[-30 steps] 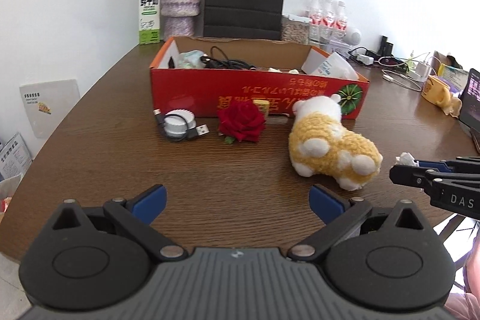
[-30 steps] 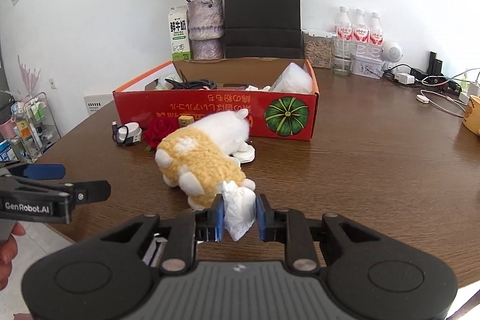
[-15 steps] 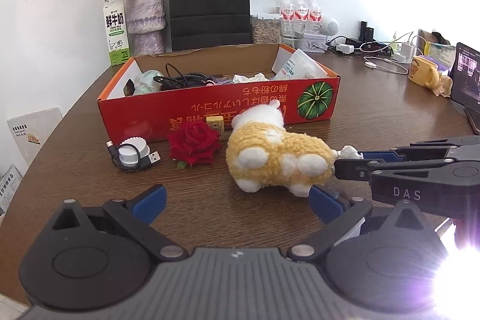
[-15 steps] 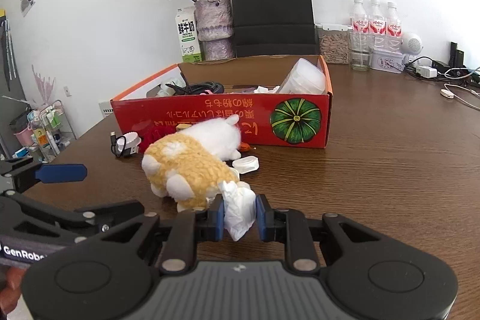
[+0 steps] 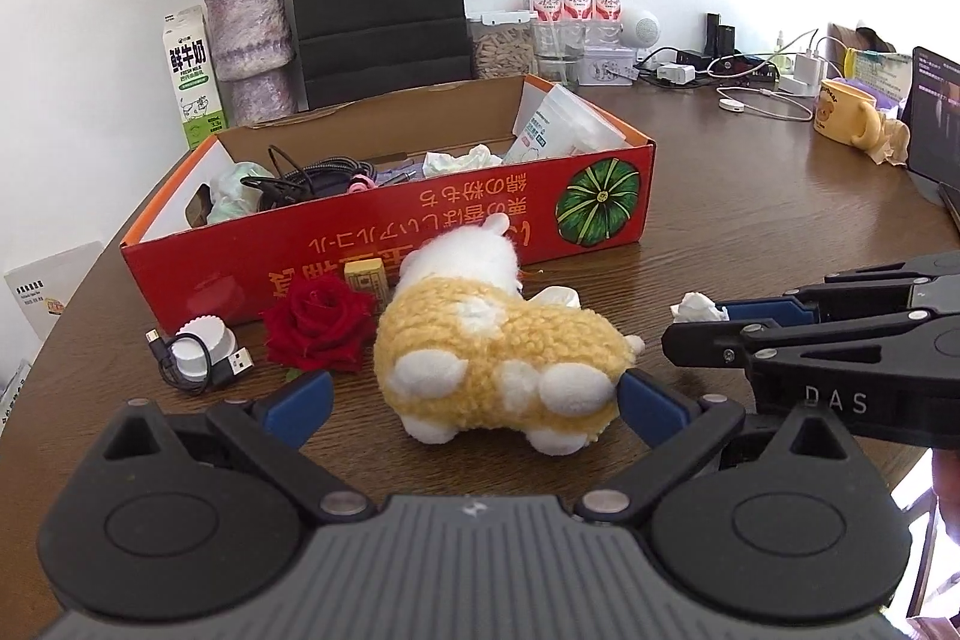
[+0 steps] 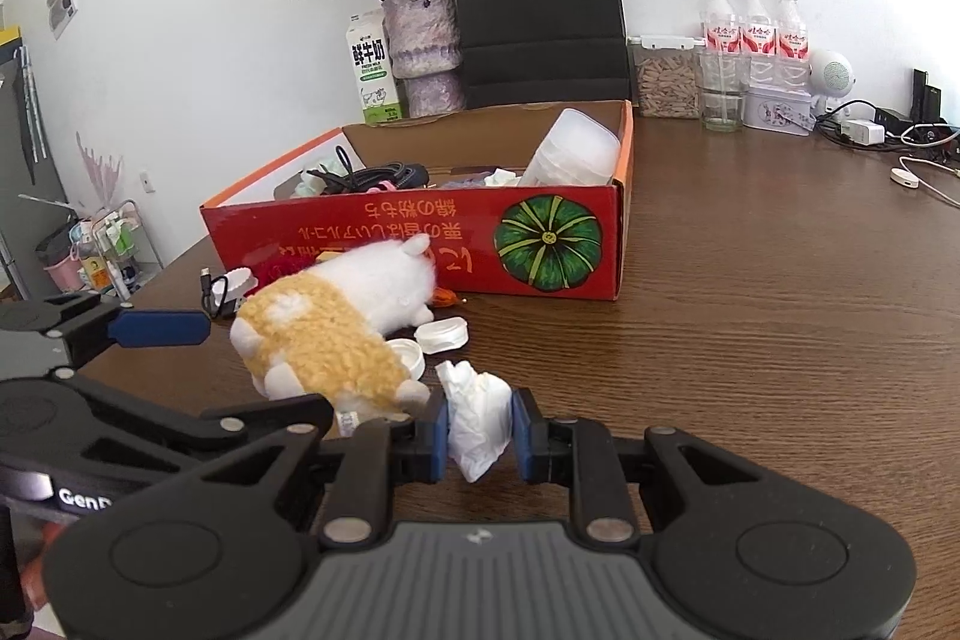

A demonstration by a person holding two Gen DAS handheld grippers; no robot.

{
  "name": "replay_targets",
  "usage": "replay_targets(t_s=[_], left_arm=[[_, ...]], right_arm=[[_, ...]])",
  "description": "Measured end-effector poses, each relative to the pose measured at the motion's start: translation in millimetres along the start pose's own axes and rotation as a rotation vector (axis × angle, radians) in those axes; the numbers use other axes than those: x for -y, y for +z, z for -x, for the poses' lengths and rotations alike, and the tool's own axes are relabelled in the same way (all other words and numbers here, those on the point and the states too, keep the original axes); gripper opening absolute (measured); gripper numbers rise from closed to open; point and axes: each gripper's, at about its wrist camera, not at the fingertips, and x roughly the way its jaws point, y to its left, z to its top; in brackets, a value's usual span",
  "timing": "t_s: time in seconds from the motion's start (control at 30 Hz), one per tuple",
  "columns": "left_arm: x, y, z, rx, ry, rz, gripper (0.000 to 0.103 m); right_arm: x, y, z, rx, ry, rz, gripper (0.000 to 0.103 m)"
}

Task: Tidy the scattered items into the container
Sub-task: 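Hold the tissue in the right tool while the left grasps the plush sheep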

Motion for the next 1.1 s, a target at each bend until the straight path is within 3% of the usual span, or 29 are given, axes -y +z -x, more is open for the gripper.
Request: replay_targets(t_s=[0.33, 1.1], left_arm=[[7, 9, -16, -0.006, -0.020, 0.031, 0.103], [25, 16, -30, -0.037, 0.059, 0.059, 0.103]], right_arm=[[19, 13, -9, -0.012, 0.024, 0.026, 0.020], [43, 20, -20, -0.033, 0.035, 0.035, 0.021]])
